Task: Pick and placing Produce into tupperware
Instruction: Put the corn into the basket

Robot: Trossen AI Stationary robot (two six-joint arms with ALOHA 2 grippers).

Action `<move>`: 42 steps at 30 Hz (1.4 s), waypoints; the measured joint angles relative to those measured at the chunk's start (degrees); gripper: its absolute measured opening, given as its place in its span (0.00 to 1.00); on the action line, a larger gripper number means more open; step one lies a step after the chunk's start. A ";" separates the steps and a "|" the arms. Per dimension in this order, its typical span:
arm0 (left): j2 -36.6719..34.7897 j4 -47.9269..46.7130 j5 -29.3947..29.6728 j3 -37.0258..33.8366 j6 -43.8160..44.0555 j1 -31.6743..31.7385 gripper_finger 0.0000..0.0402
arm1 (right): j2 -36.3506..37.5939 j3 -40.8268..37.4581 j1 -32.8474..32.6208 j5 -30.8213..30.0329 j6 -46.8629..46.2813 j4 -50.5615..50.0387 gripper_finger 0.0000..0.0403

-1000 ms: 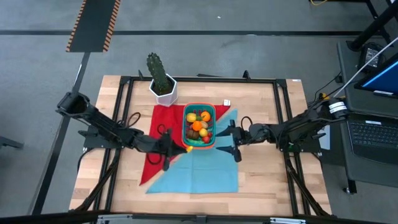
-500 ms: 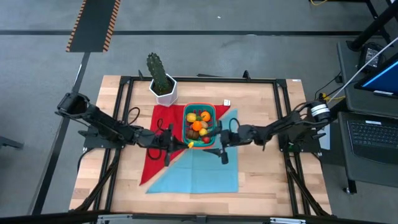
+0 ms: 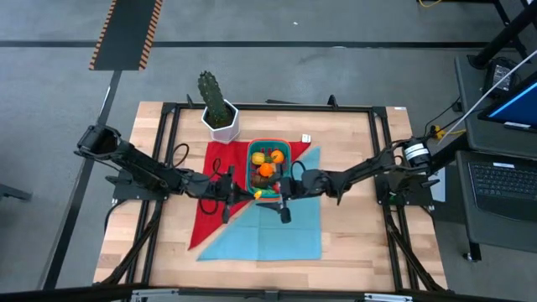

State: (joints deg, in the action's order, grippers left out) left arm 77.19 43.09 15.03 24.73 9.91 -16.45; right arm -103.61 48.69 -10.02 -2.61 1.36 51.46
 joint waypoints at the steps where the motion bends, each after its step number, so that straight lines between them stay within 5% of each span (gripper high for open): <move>1: 0.00 0.00 0.00 0.00 0.00 0.00 0.00 | 0.00 0.44 0.00 0.69 0.16 -0.31 0.73; 12: 0.02 -0.15 -0.53 0.00 0.02 -0.02 0.00 | 0.04 1.59 0.00 1.40 -1.13 -1.48 0.62; 26: 0.02 -0.19 -1.10 -0.02 2.91 -0.07 0.00 | 0.04 1.59 0.54 1.52 -2.79 -1.91 0.04; 42: -3.89 -4.09 -0.90 -0.02 -1.39 -0.28 0.11 | 4.41 1.61 4.49 7.66 -4.16 -10.82 0.04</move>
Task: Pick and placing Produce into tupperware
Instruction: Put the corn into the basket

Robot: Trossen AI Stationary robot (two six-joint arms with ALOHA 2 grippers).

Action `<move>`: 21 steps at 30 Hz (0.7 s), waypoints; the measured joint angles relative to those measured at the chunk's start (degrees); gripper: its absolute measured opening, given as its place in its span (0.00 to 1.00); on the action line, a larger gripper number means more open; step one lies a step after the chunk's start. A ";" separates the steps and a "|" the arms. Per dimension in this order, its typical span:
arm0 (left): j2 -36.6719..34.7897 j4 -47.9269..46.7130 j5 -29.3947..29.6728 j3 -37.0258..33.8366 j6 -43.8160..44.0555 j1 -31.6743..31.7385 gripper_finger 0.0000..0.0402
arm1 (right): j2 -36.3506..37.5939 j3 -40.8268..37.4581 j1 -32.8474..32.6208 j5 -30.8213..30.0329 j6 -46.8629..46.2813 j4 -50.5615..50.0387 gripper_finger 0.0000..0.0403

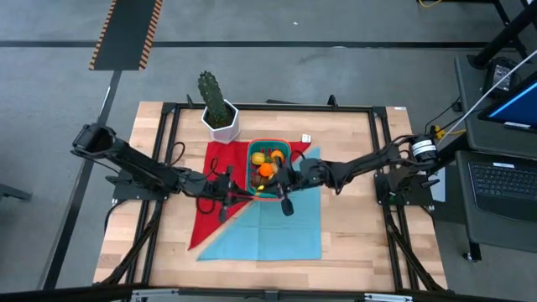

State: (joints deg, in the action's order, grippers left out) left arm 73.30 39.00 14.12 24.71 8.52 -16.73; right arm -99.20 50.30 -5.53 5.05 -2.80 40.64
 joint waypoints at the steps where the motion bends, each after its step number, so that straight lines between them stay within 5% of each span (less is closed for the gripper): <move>1: -1.03 -1.92 0.18 0.00 0.01 0.01 0.12 | 0.41 0.00 0.26 -0.04 0.06 -1.14 0.04; 12: -12.15 -17.67 9.08 0.00 -0.10 -2.69 0.17 | 6.33 -0.02 3.89 -1.28 0.23 -14.36 0.04; 21: -14.29 -24.29 20.78 0.00 1.85 -5.36 0.21 | 10.44 -0.02 6.38 -16.09 -2.73 -25.06 0.03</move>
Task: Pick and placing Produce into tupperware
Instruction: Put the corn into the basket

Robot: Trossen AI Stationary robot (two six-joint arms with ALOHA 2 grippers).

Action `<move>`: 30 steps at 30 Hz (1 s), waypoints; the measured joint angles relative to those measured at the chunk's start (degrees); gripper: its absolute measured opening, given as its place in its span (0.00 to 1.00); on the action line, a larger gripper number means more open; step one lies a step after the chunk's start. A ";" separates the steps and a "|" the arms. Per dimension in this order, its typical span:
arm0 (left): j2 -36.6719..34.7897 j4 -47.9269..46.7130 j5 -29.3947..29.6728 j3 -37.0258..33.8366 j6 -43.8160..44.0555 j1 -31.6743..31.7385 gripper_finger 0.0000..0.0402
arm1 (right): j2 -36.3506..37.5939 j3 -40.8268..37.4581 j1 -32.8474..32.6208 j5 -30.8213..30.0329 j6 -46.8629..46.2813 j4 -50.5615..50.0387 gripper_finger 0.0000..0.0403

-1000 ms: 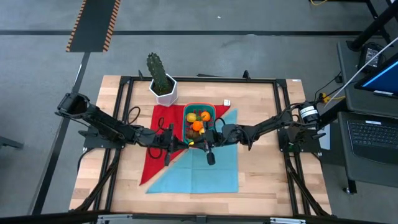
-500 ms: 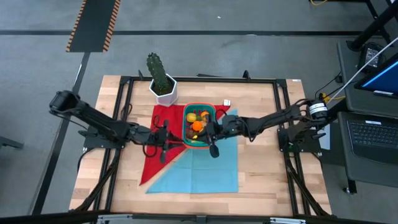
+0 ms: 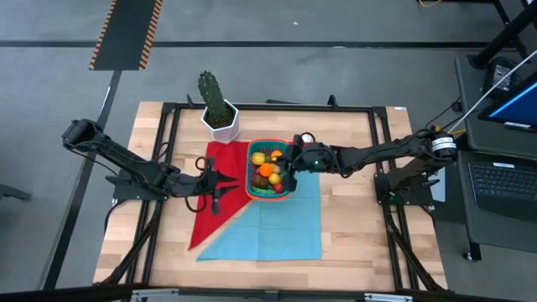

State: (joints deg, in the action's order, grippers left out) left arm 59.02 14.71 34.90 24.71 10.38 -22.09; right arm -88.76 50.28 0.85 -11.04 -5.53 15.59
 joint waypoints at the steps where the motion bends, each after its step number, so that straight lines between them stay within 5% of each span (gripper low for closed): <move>1: 0.01 -0.30 0.59 0.00 0.04 0.00 0.21 | 0.18 -0.01 0.18 -0.90 -0.58 -0.74 0.03; 8: 0.01 -1.28 0.89 0.00 1.09 0.04 0.24 | 0.26 -0.02 0.59 -2.89 -5.03 -2.67 0.03; 18: 0.07 -2.31 0.86 0.00 1.20 0.04 0.25 | -0.06 10.64 1.61 -0.99 -20.36 -29.47 0.03; 30: 0.14 -4.61 0.48 0.00 1.23 -0.07 0.18 | -7.97 16.61 1.57 0.34 -24.26 -31.90 0.03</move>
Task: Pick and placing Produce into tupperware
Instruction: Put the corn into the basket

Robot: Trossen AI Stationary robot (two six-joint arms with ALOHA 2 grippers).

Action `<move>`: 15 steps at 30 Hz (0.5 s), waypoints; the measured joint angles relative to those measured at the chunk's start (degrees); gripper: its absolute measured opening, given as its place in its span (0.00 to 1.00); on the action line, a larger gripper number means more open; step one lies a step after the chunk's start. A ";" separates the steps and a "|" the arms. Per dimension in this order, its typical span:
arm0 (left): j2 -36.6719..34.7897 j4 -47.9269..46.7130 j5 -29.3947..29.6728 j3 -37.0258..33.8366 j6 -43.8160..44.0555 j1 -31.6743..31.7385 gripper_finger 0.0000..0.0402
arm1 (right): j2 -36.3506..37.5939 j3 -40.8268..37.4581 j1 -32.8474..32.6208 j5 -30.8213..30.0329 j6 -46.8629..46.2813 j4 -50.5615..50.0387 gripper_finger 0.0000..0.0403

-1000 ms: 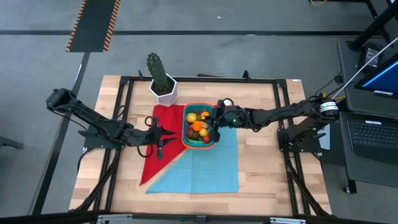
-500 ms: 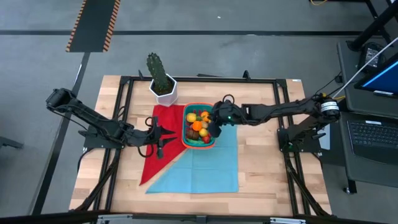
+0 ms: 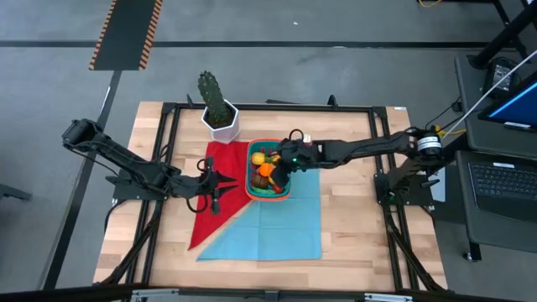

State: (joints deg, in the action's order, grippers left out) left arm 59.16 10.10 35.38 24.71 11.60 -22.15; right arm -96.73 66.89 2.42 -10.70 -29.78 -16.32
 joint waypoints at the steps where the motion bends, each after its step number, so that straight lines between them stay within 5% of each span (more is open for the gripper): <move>1: 0.00 -0.61 -0.02 0.00 0.13 0.00 0.18 | -0.84 0.34 0.01 0.00 0.02 0.03 0.03; 15: 0.02 -2.46 -0.13 0.00 1.52 0.00 0.11 | -2.27 0.68 -0.33 0.22 -1.24 -4.23 0.03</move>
State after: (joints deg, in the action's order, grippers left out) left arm 59.18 7.64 35.26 24.71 13.13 -22.15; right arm -99.00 67.57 2.09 -10.48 -31.03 -20.55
